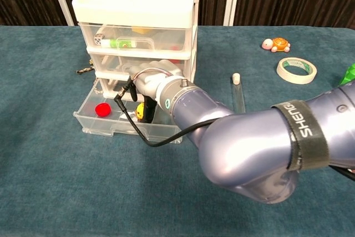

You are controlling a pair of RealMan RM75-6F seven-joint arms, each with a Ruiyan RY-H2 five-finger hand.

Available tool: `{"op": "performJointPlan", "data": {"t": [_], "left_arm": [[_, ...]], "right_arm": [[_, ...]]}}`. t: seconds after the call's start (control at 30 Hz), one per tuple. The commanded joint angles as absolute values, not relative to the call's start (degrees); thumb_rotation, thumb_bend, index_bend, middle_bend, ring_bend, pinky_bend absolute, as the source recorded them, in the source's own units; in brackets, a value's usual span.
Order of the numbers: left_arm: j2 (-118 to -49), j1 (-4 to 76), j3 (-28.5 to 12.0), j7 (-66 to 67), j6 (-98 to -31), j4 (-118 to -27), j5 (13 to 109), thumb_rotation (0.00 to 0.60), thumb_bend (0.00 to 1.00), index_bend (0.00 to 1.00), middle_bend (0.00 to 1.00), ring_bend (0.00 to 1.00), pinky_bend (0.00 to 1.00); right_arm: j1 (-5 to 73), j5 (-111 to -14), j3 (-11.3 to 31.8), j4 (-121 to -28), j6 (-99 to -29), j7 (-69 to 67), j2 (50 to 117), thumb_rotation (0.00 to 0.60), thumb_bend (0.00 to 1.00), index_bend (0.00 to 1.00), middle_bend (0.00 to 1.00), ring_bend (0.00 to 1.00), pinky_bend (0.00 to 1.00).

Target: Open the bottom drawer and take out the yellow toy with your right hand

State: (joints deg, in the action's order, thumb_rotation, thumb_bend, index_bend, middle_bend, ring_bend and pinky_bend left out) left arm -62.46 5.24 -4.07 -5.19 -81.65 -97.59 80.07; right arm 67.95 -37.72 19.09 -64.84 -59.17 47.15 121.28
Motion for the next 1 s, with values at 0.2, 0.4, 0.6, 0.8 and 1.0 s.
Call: {"op": "performJointPlan", "data": {"t": [0.2, 0.4, 0.6, 0.8, 1.0], "left_arm": [[-62.5, 5.3, -4.1, -5.0, -81.6, -97.5, 80.1, 0.6, 0.48, 0.08, 0.0, 0.0, 0.0], [-62.4, 5.3, -4.1, -5.0, -81.6, -97.5, 79.9, 0.6, 0.48, 0.08, 0.0, 0.0, 0.0], [-62.4, 5.3, -4.1, -5.1, -81.6, -97.5, 79.9, 0.6, 0.48, 0.08, 0.0, 0.0, 0.0], [-62.4, 5.3, -4.1, -5.2, -81.5, -97.5, 79.9, 0.6, 0.48, 0.08, 0.0, 0.0, 0.0], [-62.3, 5.3, -4.0, -5.0, -81.3, -97.6, 79.8, 0.6, 0.48, 0.08, 0.0, 0.0, 0.0]], "right_arm": [[68.0, -39.1, 19.5, -62.4, -58.2, 48.0, 122.1, 0.6, 0.3, 0.44, 1.0, 1.0, 1.0], [67.6, -40.0, 19.0, -61.6, -57.7, 48.6, 122.4, 0.6, 0.3, 0.46, 1.0, 1.0, 1.0], [67.2, -40.6, 19.6, -61.3, -57.5, 48.7, 122.7, 0.6, 0.3, 0.48, 1.0, 1.0, 1.0], [67.1, -42.1, 19.3, -60.3, -57.9, 49.4, 123.1, 0.6, 0.3, 0.48, 1.0, 1.0, 1.0], [67.1, -44.6, 18.3, -58.6, -58.3, 50.4, 123.7, 0.6, 0.32, 0.48, 1.0, 1.0, 1.0]]}}
